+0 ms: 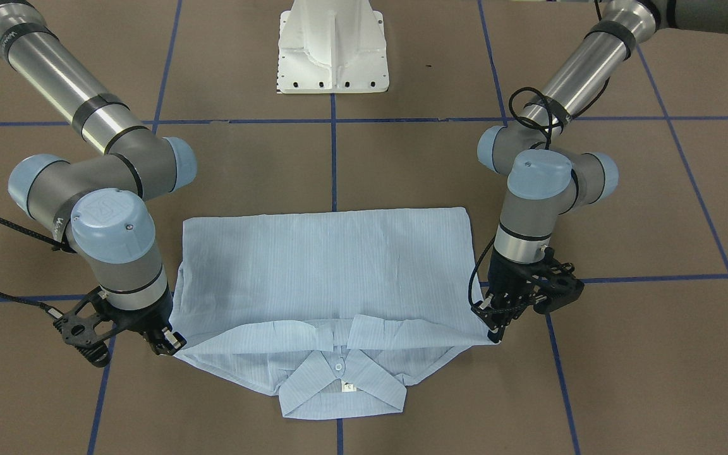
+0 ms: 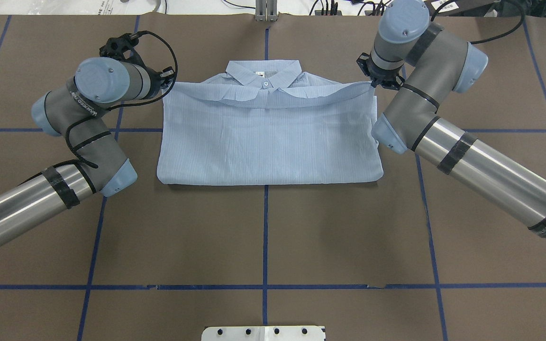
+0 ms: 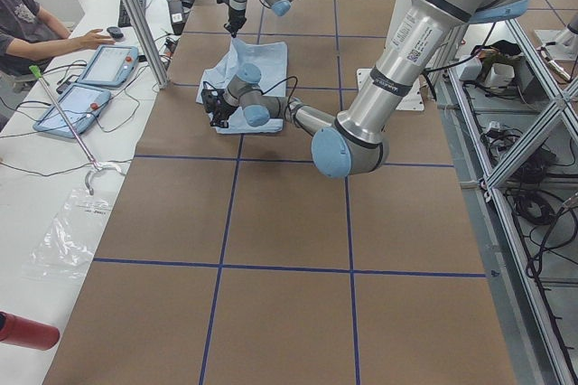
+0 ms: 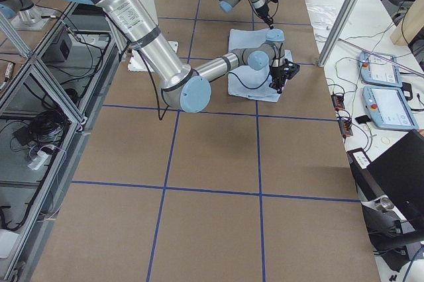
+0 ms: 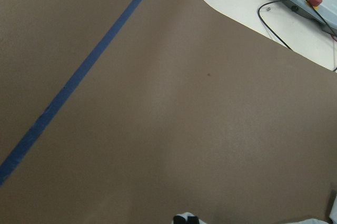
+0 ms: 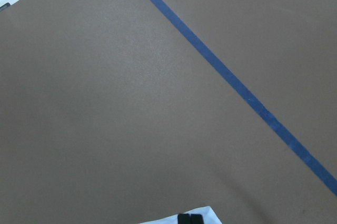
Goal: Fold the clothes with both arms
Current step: 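Open both grippers and release the hem near the collar, then move the right gripper down to the folded shirt's side edge and grasp it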
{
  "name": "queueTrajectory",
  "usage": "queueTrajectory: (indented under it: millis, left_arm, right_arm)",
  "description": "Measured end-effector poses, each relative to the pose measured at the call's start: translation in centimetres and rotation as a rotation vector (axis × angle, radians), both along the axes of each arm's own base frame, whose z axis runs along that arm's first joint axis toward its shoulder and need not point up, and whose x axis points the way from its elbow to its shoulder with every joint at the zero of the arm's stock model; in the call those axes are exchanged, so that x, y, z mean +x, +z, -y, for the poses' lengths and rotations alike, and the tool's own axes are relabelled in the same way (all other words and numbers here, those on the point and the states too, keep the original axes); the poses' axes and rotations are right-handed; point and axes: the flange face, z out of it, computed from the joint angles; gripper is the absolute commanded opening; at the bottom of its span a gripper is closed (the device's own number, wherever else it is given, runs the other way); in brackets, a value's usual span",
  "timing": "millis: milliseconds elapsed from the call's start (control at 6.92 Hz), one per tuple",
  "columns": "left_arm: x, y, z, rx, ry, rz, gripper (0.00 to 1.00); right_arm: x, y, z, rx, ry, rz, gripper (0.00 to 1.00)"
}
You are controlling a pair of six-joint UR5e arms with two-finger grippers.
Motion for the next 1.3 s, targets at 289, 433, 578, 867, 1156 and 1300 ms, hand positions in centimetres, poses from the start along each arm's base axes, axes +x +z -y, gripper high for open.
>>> queueTrajectory:
  millis: [289, 433, 578, 867, 1156, 1300]
  left_arm:
    - [0.0, 0.2, 0.0, 0.002, 0.001, -0.001, 0.53]
    - [0.0, 0.2, 0.0, 0.003, 0.001, -0.003, 0.65]
    - [-0.1, 0.0, 0.1, 0.016, 0.006, -0.002, 0.70]
    - [-1.1, -1.4, 0.3, 0.083, 0.024, -0.014, 0.70]
    - [-2.1, -2.9, 0.1, 0.116, 0.023, -0.035, 0.70]
    - [-2.3, -3.2, 0.0, 0.123, 0.022, -0.039, 0.70]
  right_arm:
    - [-0.5, 0.2, 0.1, -0.003, -0.005, -0.003, 0.62]
    - [-1.0, 0.3, -0.1, -0.005, -0.011, -0.005, 1.00]
    - [-1.2, 0.2, -0.3, -0.002, -0.017, -0.005, 0.99]
    - [0.0, 0.1, -2.1, 0.020, -0.023, 0.023, 0.99]
    - [1.8, 1.1, -9.6, 0.044, -0.045, 0.077, 0.99]
    - [1.3, 0.9, -13.2, 0.026, -0.037, 0.112, 0.98]
